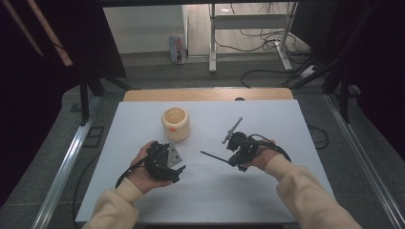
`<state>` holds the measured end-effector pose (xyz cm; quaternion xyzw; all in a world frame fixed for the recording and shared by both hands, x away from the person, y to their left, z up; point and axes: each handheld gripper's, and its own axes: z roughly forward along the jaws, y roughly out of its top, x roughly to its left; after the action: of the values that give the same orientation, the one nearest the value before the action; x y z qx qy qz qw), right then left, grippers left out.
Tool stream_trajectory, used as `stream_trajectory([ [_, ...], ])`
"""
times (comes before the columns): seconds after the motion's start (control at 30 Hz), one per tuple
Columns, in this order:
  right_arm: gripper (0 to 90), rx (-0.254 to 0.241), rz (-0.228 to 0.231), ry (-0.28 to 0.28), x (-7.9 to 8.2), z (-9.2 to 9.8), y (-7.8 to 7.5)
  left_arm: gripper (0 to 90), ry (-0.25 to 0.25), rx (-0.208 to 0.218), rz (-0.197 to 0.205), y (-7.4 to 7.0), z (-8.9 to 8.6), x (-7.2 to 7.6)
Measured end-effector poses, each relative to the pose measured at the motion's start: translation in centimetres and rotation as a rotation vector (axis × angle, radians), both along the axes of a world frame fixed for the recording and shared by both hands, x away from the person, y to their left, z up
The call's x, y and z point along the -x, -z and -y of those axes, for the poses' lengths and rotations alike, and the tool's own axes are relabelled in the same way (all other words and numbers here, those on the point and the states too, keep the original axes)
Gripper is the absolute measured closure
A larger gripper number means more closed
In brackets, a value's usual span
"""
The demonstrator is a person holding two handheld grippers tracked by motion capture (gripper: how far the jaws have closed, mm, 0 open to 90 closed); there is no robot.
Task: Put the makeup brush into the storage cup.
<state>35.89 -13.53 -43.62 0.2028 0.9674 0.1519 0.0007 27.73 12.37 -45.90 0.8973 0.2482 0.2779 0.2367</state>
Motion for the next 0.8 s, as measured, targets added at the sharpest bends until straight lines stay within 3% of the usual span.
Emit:
stream_trajectory([
  [0.53, 85.4, -0.001, -0.007, -0.016, 0.1, -0.3, -0.1, 23.1, 0.057, -0.009, 0.042, -0.1, 1.9, -0.7],
  [0.8, 85.4, -0.005, -0.012, -0.027, 0.0, -0.3, -0.1, 24.1, 0.086, -0.037, 0.053, 0.0, 3.0, -1.2],
])
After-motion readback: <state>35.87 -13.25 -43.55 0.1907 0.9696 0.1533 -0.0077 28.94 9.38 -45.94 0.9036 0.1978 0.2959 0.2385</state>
